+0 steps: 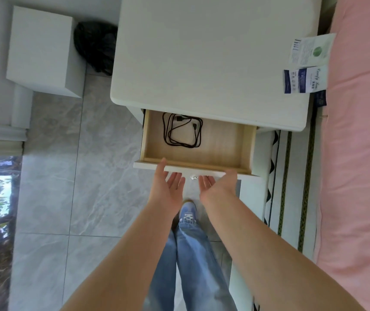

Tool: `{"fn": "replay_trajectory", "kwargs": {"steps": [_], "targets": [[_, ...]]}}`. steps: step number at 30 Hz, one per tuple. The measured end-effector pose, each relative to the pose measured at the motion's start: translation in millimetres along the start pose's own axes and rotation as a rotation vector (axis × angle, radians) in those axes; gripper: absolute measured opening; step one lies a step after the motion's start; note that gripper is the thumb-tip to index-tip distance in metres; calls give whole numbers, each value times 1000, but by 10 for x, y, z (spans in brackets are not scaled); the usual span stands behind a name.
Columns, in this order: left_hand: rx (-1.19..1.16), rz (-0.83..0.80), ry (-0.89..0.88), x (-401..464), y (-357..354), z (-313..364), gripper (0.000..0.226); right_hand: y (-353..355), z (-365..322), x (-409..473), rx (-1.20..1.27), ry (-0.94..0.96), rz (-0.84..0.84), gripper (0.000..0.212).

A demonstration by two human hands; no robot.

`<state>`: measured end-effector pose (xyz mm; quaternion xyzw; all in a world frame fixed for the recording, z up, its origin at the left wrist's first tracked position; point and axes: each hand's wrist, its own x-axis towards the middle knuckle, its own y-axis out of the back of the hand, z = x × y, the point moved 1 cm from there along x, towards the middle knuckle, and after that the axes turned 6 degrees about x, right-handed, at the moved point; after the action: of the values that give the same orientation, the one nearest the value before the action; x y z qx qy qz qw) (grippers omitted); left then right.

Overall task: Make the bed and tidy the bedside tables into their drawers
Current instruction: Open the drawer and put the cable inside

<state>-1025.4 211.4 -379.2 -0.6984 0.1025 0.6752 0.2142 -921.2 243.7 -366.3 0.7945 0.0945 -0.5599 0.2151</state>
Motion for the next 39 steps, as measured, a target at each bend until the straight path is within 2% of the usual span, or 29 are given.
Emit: {"fn": "replay_trajectory", "kwargs": {"steps": [4, 8, 11, 15, 19, 23, 32, 39], "targets": [[19, -43, 1, -76, -414, 226, 86, -292, -287, -155, 66, -93, -203, 30], [140, -110, -69, -126, -772, 435, 99, -524, -501, -205, 69, -125, -357, 60], [290, -172, -99, -122, -963, 545, 98, -653, -641, -162, 77, -160, -475, 80], [456, -99, -141, -24, -1156, 723, 101, -847, -781, -107, 7, -153, -544, 94], [545, -34, -219, 87, -1259, 766, 84, -1032, -809, -50, -177, -45, -523, 78], [548, -13, -319, 160, -1305, 696, 57, -1082, -838, 48, -282, 27, -496, 59], [654, -14, -342, 193, -1243, 713, 59, -1051, -839, 79, -263, 38, -571, 38], [685, 80, -417, 194, -1259, 684, 39, -1041, -843, 89, -274, 41, -534, 43]]}}
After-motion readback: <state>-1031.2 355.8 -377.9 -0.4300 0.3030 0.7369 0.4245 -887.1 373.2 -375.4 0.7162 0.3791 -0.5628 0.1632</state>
